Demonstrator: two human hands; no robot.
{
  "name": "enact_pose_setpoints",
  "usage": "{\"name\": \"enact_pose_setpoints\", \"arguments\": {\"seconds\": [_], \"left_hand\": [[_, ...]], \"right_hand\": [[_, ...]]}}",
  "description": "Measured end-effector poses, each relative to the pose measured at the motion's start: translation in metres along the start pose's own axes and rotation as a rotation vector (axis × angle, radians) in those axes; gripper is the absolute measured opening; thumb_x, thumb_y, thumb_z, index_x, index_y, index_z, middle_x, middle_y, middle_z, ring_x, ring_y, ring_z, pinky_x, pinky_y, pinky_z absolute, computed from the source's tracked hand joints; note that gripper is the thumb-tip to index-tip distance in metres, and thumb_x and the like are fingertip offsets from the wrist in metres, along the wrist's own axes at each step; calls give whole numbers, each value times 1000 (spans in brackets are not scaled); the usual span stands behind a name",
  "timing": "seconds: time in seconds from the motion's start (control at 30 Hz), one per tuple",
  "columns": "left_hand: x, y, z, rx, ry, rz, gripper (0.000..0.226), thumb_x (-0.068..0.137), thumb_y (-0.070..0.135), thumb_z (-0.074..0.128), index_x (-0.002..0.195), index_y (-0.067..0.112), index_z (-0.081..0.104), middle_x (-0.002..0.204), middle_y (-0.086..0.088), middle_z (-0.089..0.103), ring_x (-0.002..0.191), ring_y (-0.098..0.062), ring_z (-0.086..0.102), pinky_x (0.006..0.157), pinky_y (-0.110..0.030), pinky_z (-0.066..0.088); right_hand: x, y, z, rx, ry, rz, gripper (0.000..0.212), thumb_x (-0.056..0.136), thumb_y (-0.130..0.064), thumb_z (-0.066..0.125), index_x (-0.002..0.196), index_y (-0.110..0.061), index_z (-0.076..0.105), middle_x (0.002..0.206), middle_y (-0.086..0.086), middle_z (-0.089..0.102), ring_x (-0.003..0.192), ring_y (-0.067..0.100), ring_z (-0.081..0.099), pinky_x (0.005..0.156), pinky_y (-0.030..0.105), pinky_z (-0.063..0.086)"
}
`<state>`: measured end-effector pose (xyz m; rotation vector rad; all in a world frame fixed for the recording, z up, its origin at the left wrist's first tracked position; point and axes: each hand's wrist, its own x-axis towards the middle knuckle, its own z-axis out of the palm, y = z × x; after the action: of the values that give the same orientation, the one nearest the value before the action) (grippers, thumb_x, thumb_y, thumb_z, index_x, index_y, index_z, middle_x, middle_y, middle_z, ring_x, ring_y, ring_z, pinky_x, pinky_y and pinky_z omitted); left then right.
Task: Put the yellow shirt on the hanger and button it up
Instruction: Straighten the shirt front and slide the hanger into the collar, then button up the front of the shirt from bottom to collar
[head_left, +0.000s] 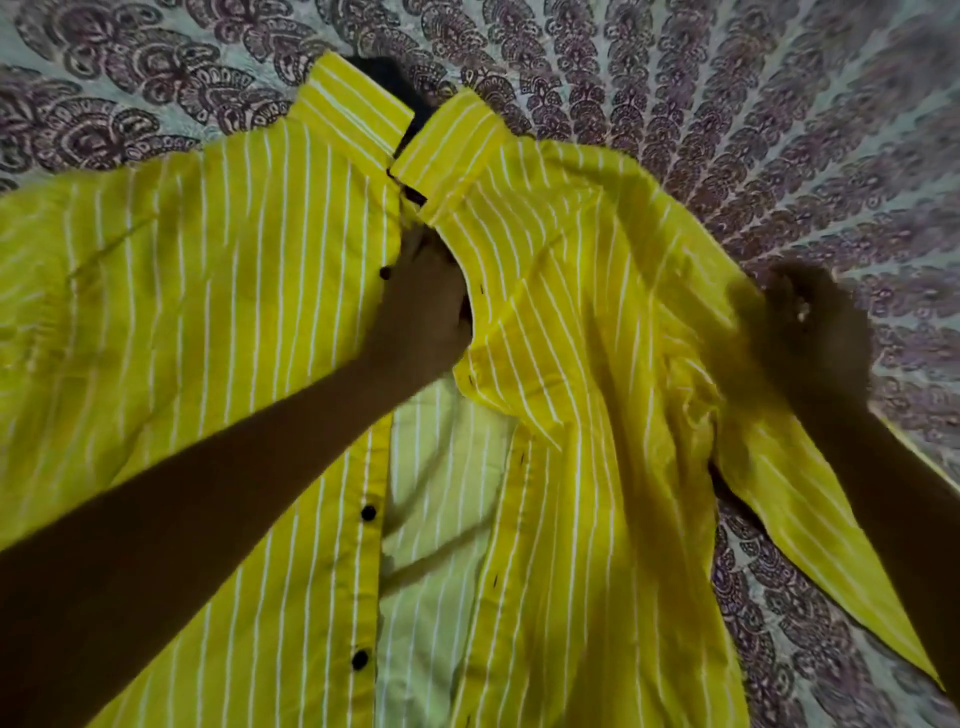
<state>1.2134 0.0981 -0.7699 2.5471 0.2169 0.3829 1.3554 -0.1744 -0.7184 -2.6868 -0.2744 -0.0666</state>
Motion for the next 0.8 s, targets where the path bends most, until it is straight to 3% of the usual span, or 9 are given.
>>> {"name": "enact_pose_setpoints", "arguments": {"seconds": [0.07,0.13,0.23,0.37,0.43,0.53,0.63,0.73,0.8], "left_hand": [[-25,19,-5,-185,42,-61,40,86,15,38,115,-4,57,112,-24,62,107,-27,48,97,-39,36],[-61,51,-12,-465,72,-280,45,91,30,35,121,3,55,106,-15,66,96,-19,58,84,-33,46],[-72,70,-10,-695,120,-500,54,80,44,53,123,12,51,109,0,65,98,-10,63,84,-28,51],[-60,66,-15,-668,238,-800,54,72,27,67,120,10,49,113,-11,62,103,-24,60,91,-43,49],[-67,66,-15,-785,263,-988,48,77,12,69,119,15,47,116,-12,60,104,-30,60,92,-52,48],[-92,78,-14,-821,275,-1034,42,84,13,65,121,19,46,112,-15,63,92,-21,64,85,-44,53],[-113,97,-17,-986,225,-1048,39,85,14,62,121,16,47,87,-1,63,60,-1,62,54,-20,53],[-128,105,-19,-901,113,-977,55,73,15,75,122,17,49,81,-5,63,65,-14,61,57,-20,51],[-138,103,-22,-760,80,-900,67,63,20,81,120,22,48,80,-4,64,66,-13,61,64,-21,49]], "right_hand": [[-25,33,-11,-140,-81,-32,52,91,-47,36,113,-7,61,106,26,64,96,42,60,78,45,46],[-42,68,-17,-267,-198,-99,64,87,-57,32,114,-7,61,107,26,61,94,43,57,78,47,47],[-50,82,-31,-319,-177,10,52,80,-44,41,110,-8,64,101,29,62,90,46,59,76,48,50],[-18,84,-58,-273,-73,310,29,90,-23,55,113,-8,65,110,30,62,102,48,57,85,48,46],[1,85,-67,-278,-93,406,34,90,-23,52,120,-10,60,120,29,58,112,49,51,94,52,42],[1,79,-63,-277,-154,352,46,86,-33,57,127,-12,53,128,31,48,118,49,46,98,57,40],[-41,68,-49,-263,-122,75,61,88,-43,56,135,-6,42,135,31,42,122,48,43,98,57,38],[-108,69,-36,-275,-99,-88,72,85,-55,35,142,-11,34,149,22,29,136,40,29,106,57,27],[-141,86,-36,-325,-146,-144,74,83,-58,30,145,-17,27,154,16,20,141,36,20,109,58,18]]}}
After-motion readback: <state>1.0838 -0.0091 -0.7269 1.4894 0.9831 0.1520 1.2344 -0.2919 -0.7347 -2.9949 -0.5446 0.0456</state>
